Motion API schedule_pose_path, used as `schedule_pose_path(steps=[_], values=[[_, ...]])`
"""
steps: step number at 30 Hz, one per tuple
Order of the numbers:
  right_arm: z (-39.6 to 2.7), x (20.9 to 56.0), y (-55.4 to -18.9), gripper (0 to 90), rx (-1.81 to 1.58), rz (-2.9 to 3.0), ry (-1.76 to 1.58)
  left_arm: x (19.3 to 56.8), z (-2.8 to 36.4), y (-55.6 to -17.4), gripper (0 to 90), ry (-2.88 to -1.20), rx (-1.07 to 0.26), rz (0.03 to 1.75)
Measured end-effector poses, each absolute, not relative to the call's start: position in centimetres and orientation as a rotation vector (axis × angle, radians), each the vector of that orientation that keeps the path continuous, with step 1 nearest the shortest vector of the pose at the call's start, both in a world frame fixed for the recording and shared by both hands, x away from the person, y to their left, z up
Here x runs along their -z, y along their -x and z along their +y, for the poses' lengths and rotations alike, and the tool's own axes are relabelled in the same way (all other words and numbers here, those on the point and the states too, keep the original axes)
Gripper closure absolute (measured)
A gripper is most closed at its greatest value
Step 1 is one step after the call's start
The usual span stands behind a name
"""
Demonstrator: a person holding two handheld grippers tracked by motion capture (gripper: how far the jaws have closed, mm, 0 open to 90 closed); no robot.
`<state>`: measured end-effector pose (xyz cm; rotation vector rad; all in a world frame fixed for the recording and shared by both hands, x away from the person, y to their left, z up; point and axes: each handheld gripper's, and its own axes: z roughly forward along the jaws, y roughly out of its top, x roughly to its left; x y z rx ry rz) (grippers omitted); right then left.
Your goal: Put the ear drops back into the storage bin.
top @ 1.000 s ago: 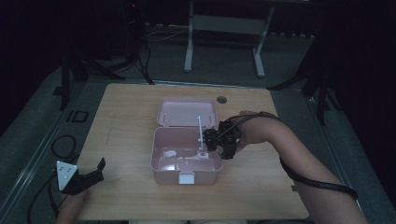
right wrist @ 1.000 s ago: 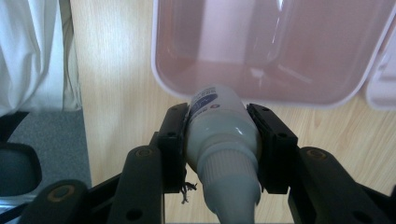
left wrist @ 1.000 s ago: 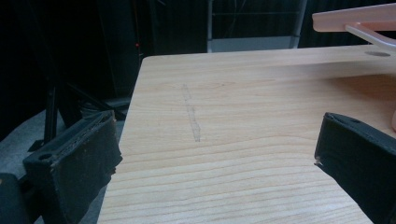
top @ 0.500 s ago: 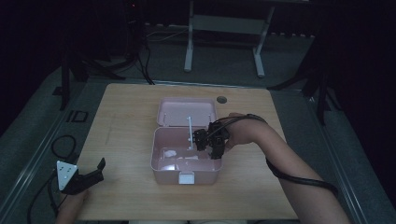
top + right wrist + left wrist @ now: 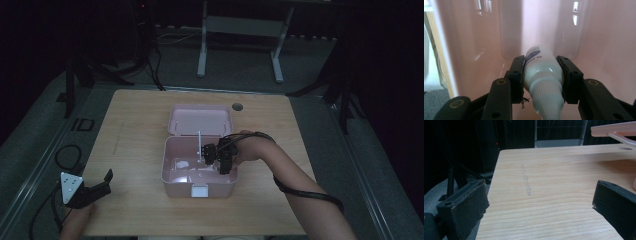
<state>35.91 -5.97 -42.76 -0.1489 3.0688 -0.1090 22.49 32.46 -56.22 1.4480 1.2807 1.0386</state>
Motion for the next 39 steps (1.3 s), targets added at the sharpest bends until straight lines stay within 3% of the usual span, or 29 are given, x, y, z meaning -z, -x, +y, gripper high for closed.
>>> schedule_pose_path(steps=[27, 39], values=[[-4.7, 48.2, -36.8, 59.6, 0.250, 3.090, 0.131, 56.2, 32.5, -22.5, 0.4, -1.452, -1.034, 1.280], [-4.6, 48.3, -36.9, 57.4, 0.282, 3.111, 0.112, 56.2, 32.5, -22.5, 0.4, -1.452, -1.033, 1.277]])
